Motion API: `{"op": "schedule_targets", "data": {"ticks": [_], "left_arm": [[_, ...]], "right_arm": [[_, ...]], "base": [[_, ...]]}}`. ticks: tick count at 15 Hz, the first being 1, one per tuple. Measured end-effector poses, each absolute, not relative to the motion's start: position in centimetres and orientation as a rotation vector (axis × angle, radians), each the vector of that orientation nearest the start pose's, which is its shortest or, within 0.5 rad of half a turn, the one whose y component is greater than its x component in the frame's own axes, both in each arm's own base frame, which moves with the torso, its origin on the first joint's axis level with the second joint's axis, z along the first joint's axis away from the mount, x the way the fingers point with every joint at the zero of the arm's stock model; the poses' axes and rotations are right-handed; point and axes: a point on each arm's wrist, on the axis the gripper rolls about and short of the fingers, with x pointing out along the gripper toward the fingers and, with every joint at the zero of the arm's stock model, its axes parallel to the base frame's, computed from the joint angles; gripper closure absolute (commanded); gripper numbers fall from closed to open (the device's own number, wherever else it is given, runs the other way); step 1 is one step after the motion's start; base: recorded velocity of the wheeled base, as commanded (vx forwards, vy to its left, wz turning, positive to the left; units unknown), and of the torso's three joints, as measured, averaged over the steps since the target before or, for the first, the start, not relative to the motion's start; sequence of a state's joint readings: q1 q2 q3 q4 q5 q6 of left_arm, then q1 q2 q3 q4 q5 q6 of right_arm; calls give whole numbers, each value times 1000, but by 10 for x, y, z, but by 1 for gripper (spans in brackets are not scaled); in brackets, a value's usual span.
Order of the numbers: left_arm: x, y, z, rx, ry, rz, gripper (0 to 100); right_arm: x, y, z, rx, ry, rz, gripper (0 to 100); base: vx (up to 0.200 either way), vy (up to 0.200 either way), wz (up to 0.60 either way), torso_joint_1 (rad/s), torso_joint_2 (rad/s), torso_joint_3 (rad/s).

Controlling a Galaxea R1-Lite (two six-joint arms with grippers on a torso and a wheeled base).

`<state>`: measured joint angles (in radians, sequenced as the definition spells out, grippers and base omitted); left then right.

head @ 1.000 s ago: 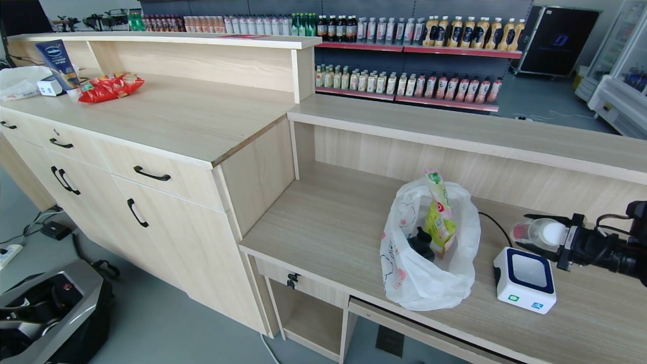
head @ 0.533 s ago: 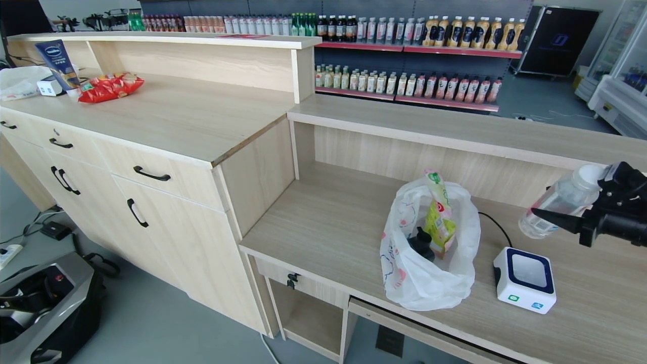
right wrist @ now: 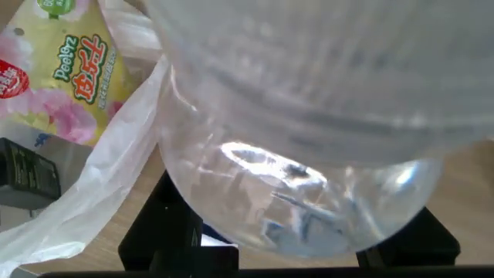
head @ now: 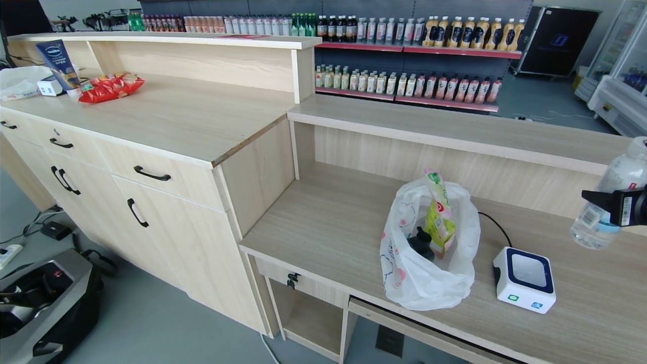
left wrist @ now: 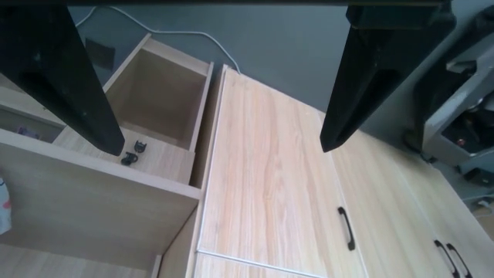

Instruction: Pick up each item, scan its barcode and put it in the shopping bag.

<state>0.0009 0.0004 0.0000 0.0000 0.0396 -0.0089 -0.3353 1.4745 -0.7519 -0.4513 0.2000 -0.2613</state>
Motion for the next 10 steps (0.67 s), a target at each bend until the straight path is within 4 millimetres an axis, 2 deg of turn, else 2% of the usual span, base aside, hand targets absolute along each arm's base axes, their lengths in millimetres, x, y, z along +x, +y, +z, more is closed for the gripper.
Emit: {"op": "schedule_targets", "data": {"ticks": [1, 4, 6, 7, 10], "left_arm": [[-23, 1, 75, -9, 0, 40, 0], [-23, 1, 75, -9, 1, 40, 0], [-23, 1, 75, -9, 0, 40, 0], [-23, 1, 75, -9, 0, 41, 0], [-23, 1, 76, -9, 0, 41, 0]], "right_arm": [[238, -69, 215, -175, 266, -84, 100], [237, -46, 219, -153, 238, -6, 100], [238, -38, 221, -156, 219, 26, 100], [239, -37, 221, -154, 212, 32, 100], [250, -44, 214, -147, 212, 12, 100]], "base": [[0, 0, 0, 0, 0, 0], [0, 0, 600, 4, 4, 1], [0, 0, 600, 7, 2, 5], [0, 0, 600, 2, 7, 2], [0, 0, 0, 0, 0, 0]]}}
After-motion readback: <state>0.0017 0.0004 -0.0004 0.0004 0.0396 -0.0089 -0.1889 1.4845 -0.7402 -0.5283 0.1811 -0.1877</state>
